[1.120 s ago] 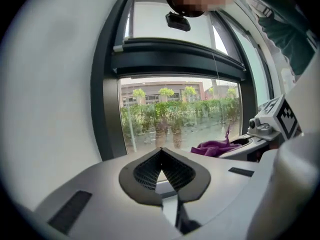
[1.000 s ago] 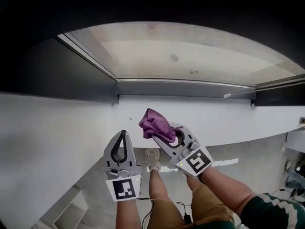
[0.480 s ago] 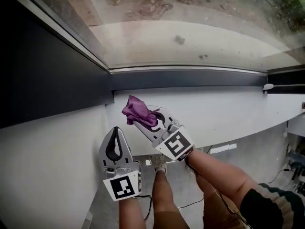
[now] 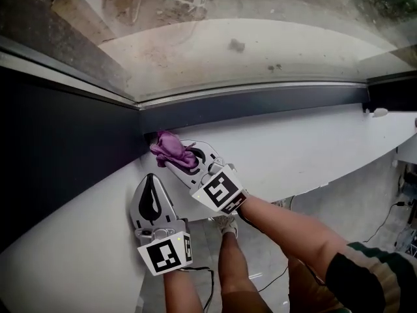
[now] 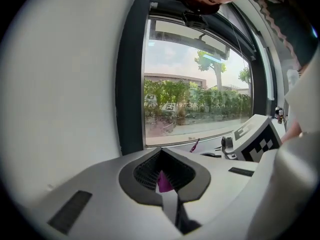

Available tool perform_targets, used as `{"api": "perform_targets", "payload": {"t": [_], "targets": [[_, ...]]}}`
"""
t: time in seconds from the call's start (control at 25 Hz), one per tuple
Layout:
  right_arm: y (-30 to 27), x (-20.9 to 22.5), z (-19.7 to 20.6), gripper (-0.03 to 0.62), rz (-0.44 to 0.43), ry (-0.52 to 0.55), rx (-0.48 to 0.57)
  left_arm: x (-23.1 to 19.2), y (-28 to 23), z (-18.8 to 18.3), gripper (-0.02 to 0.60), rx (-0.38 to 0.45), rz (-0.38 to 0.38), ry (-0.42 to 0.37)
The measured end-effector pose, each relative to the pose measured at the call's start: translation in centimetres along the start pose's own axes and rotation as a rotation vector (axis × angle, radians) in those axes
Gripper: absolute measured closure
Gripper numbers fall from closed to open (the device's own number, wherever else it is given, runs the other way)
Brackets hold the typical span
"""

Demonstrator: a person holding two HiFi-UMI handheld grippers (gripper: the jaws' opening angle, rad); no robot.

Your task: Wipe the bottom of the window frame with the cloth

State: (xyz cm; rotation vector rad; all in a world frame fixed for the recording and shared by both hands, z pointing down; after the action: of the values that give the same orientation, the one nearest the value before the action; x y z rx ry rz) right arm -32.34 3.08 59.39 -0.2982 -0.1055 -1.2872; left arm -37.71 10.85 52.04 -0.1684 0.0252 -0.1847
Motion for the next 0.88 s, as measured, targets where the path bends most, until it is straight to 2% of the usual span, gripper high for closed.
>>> {"api": "perform_targets", "payload": {"t": [0.12, 0.32, 0.52, 0.88], "targets": [[-0.4, 0.3, 0.6, 0.439, 0.022, 0.013, -0.021, -0.1, -0.6, 0.3, 0.577, -0.005, 0.003, -0.001], [-0.7, 0.1, 1.5, 0.439, 0.013, 0.052, -0.074, -0.3, -0.9, 0.9, 0.577, -0.040, 0.000, -0.005], [-0.8, 0.0, 1.5, 0.439, 0.028, 0.028, -0.076, -0.7, -0.6, 1.5, 0.577, -0.066, -0.022, 0.002], [-0.7, 0.2, 2.1, 0.439, 0.054, 0.014, -0.103, -0.9, -1.0, 1.8, 0.577, -0.069, 0.016, -0.006]]}}
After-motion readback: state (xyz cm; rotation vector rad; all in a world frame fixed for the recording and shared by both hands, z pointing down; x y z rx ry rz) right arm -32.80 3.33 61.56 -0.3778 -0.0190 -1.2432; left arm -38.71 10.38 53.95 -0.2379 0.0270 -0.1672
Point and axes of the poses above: the fingertips, and each gripper's own axes: y backward along the fingers, x to its right, z out of its underside, the point moved 5 cm from there along y, backward along the fingers, and after that the axes turned 14 degrees about x, right-handed, at the moved point
